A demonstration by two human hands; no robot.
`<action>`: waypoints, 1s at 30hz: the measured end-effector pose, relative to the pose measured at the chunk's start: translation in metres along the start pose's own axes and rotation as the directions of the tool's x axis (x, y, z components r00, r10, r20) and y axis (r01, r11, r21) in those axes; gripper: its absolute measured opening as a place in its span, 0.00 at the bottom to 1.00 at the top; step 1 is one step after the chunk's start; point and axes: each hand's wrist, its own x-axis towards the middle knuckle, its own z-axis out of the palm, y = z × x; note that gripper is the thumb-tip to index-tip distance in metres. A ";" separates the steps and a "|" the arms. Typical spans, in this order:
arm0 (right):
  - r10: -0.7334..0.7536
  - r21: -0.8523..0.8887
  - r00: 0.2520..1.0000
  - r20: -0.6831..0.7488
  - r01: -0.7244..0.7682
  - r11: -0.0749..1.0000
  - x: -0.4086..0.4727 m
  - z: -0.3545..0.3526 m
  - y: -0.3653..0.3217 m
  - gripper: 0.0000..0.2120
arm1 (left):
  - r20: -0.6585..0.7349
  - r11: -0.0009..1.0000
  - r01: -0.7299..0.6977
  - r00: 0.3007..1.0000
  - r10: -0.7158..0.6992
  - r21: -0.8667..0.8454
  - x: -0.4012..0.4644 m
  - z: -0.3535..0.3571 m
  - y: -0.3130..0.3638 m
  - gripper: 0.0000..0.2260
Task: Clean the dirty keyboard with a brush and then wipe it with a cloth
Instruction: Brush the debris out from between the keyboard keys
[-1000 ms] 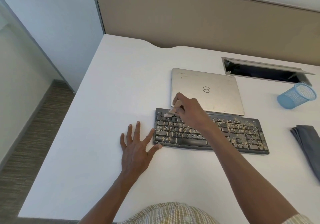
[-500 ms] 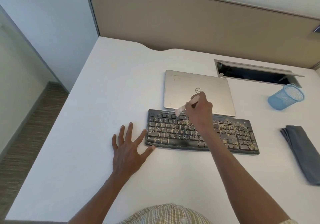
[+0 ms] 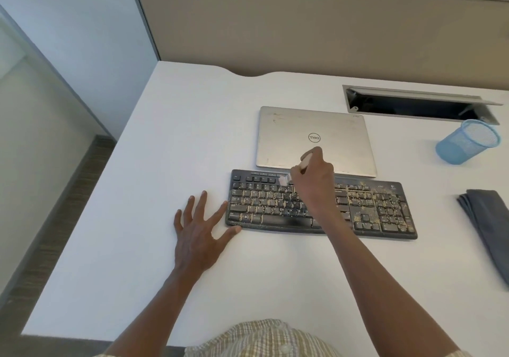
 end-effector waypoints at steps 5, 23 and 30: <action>0.008 0.060 0.998 -0.068 -0.004 0.998 0.006 -0.008 0.003 0.07 | 0.000 1.000 0.005 1.000 -0.005 0.004 0.001 0.000 0.000 0.35; -0.031 -0.007 0.998 -0.051 0.030 1.000 0.000 -0.007 0.005 0.07 | -0.008 1.000 -0.004 1.000 0.004 -0.004 0.001 0.002 -0.001 0.33; 0.008 -0.014 0.999 -0.041 -0.009 1.000 0.003 -0.007 0.003 0.08 | -0.006 1.000 -0.004 1.000 0.004 0.003 0.001 0.002 -0.002 0.32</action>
